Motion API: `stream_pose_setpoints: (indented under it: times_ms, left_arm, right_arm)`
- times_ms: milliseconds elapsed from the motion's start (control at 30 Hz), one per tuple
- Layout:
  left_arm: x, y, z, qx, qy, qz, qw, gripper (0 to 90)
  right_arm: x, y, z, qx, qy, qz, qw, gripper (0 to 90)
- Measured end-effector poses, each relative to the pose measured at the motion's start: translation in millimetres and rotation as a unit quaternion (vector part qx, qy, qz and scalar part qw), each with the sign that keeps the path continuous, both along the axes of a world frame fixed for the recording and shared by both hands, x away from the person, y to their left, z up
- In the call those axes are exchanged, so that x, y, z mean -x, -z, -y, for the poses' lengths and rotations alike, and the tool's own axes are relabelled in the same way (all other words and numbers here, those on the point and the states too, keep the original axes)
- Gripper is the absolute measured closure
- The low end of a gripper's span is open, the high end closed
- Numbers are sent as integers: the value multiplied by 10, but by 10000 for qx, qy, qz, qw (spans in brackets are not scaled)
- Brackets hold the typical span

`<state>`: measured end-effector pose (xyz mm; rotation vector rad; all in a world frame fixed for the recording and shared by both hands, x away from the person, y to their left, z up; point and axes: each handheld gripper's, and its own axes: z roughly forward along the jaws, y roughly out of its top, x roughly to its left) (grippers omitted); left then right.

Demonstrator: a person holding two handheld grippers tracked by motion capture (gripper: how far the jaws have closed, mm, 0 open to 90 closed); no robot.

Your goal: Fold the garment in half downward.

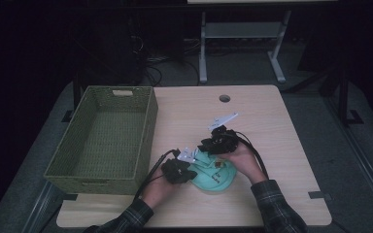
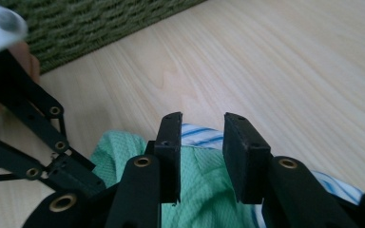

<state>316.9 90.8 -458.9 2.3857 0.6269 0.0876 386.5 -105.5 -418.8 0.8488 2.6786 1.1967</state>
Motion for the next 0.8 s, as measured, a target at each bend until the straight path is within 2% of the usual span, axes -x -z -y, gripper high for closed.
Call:
stream_pose_setpoints:
  times_ms: [200,233,267,367,400,533,700,800]
  left_arm:
    - [-6,-6,-8,-77,53,14,10000,896]
    - [-5,-6,-6,-67,41,4,10000,896]
    - [-4,-5,-6,-61,39,2,10000,896]
    - [1,-5,-2,-55,21,-12,10000,897]
    - [-2,-7,-5,-91,43,1,9999,897]
    - [3,-6,-1,-68,19,-11,10000,897]
    - [4,-6,1,-68,21,-10,10000,897]
    - [1,-12,-2,-117,58,-7,9999,897]
  right_arm:
    - [-47,148,-122,212,-118,-147,9996,678]
    - [-60,209,-161,282,-158,-206,9993,676]
    - [-69,228,-166,339,-203,-170,9991,676]
    - [-66,259,-193,351,-207,-252,9989,675]
    - [-71,302,-220,422,-251,-277,9984,672]
    - [-81,386,-259,675,-335,-218,9969,680]
    - [-67,409,-248,711,-296,-54,9970,785]
    - [-71,411,-241,690,-277,-64,9972,837]
